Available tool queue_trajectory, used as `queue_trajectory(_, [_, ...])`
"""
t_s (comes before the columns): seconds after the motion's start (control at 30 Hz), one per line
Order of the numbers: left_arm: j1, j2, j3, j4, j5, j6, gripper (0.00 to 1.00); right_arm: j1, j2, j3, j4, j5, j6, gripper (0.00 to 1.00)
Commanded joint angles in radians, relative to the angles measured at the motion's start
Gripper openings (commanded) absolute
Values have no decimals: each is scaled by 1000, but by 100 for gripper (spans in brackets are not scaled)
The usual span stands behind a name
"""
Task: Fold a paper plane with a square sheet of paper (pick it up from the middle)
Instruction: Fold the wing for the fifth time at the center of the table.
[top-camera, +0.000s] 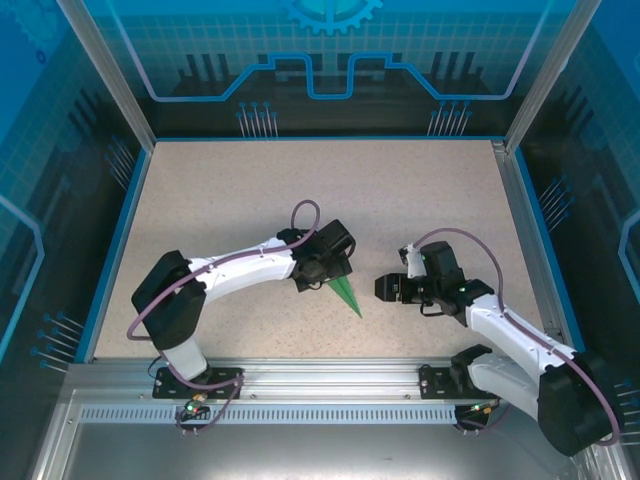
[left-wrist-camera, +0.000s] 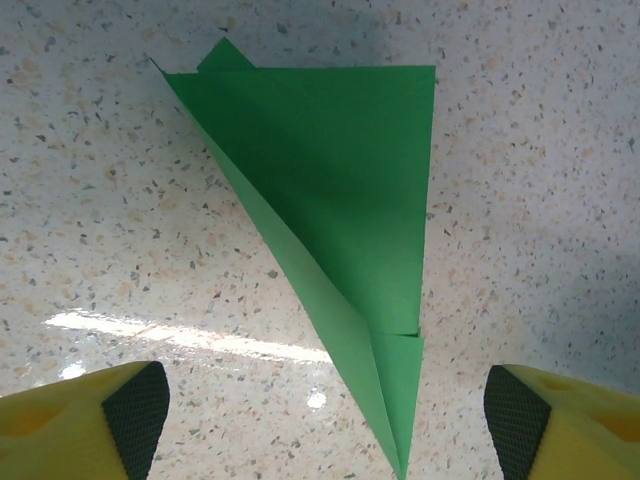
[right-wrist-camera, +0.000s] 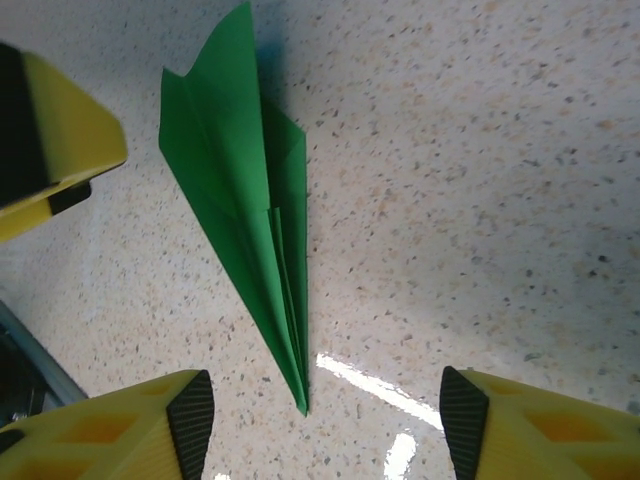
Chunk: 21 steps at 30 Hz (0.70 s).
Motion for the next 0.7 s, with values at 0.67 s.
queue_trajectory(0.67, [102,8,-189,293,216,-66,76,37,360,174,43,-167,-45,63])
